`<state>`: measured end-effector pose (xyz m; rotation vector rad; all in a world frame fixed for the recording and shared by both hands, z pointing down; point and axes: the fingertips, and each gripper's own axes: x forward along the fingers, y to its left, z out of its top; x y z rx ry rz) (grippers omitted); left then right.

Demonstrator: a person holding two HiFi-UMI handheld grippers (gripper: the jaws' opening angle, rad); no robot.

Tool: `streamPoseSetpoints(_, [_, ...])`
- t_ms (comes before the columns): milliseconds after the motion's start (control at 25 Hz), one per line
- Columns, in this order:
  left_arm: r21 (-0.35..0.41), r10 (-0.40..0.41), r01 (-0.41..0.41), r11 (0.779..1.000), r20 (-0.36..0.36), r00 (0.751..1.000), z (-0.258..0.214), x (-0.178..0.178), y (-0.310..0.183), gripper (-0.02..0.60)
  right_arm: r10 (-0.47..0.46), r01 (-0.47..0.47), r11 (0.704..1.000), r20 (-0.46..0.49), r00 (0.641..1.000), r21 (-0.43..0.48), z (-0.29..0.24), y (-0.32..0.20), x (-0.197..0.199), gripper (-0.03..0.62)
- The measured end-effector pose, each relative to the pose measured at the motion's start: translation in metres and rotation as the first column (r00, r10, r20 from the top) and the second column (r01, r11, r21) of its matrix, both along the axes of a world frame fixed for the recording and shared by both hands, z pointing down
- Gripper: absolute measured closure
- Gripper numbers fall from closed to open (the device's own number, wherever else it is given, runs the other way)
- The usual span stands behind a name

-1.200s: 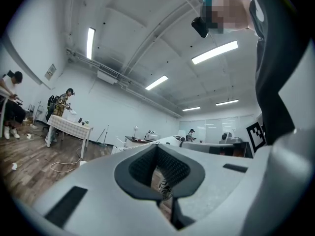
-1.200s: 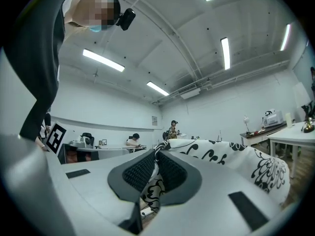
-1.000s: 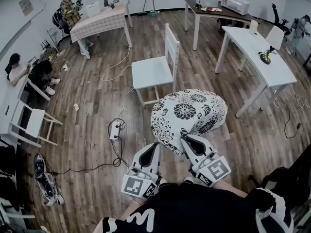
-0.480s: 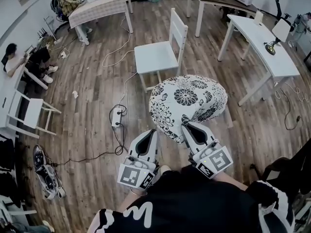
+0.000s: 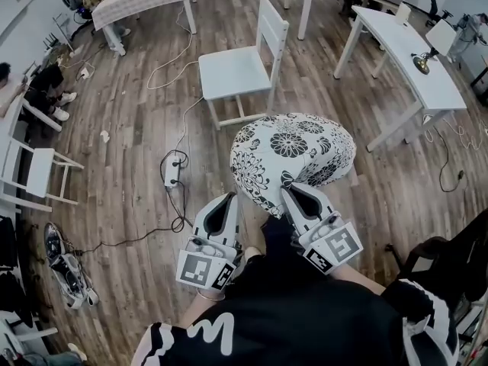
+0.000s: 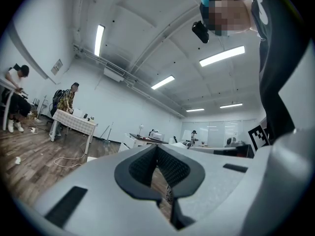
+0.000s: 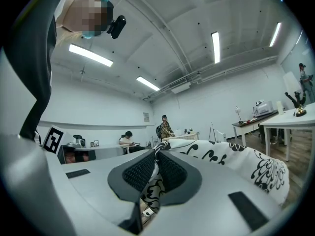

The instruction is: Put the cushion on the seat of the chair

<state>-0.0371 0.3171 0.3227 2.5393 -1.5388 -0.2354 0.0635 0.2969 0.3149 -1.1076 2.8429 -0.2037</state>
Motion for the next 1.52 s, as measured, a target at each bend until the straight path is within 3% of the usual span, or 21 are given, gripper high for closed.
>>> streamPoseSetpoints(360, [0.0, -0.032, 0.032, 1.0, 0.039, 0.999, 0.002, 0.01, -0.082, 0.575, -0.033, 0.035, 0.999, 0.044, 0.998, -0.026, 0.005, -0.092, 0.01, 0.56])
streamPoseSetpoints(960, [0.033, -0.11, 0.109, 0.993, 0.043, 0.993, -0.017, 0.037, -0.225, 0.575, -0.153, 0.155, 0.988, 0.068, 0.986, -0.026, -0.009, -0.241, 0.028, 0.56])
streamPoseSetpoints(1240, [0.015, -0.147, 0.147, 0.989, 0.034, 0.989, -0.013, 0.055, -0.254, 0.576, -0.194, 0.198, 0.979, 0.077, 0.978, -0.054, -0.003, -0.273, 0.042, 0.56])
streamPoseSetpoints(1520, [-0.018, -0.206, 0.207, 0.978, 0.05, 0.977, -0.007, 0.047, -0.256, 0.575, -0.224, 0.233, 0.968, 0.102, 0.969, -0.091, 0.005, -0.285, 0.039, 0.56])
